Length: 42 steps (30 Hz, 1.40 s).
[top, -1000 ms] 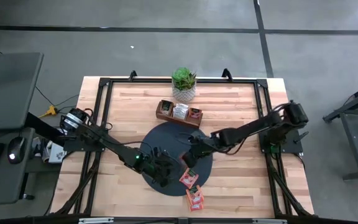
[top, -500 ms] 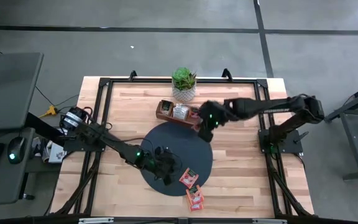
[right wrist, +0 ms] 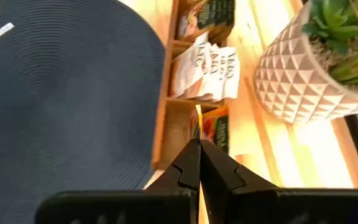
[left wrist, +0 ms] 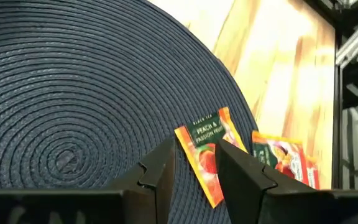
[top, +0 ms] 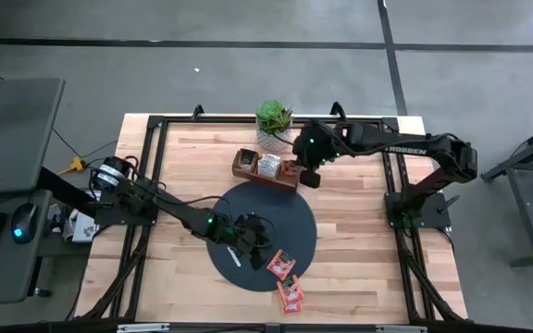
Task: Pick & Place Tea
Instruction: Put the orange tea bag into the right section of the wooden organizer
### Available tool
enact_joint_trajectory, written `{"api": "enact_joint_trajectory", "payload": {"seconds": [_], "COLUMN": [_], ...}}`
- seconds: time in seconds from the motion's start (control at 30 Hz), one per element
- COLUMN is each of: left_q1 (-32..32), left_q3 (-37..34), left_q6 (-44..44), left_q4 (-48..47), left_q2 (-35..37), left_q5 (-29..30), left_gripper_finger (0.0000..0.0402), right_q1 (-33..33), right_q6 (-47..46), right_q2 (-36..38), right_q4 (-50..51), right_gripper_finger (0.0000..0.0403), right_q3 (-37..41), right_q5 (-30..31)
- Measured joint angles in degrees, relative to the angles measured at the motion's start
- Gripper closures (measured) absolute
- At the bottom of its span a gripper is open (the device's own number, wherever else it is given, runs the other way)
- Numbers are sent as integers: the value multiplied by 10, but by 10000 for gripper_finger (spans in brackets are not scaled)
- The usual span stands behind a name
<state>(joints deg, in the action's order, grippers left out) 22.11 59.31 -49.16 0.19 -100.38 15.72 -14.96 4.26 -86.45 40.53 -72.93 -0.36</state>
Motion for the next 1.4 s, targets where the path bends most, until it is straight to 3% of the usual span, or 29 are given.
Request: {"api": "enact_joint_trajectory", "payload": {"seconds": [0.2,0.6,1.03,1.4], "left_q1": [0,0,0,0], "left_q3": [0,0,0,0], "left_q6": [-27,-67,-71,-79], "left_q4": [0,-3,-3,-4], "left_q2": [0,0,0,0], "left_q5": [2,9,13,9], "left_gripper_finger": [287,287,287,287], "right_q1": [-34,-43,-65,-69], "right_q6": [35,78,78,73], "right_q2": [-35,-77,-114,-119], "right_q4": [-21,-36,-40,-42], "right_gripper_finger": [403,403,403,402], "right_q3": [0,0,0,0], "right_q5": [-46,-52,-79,-66]}}
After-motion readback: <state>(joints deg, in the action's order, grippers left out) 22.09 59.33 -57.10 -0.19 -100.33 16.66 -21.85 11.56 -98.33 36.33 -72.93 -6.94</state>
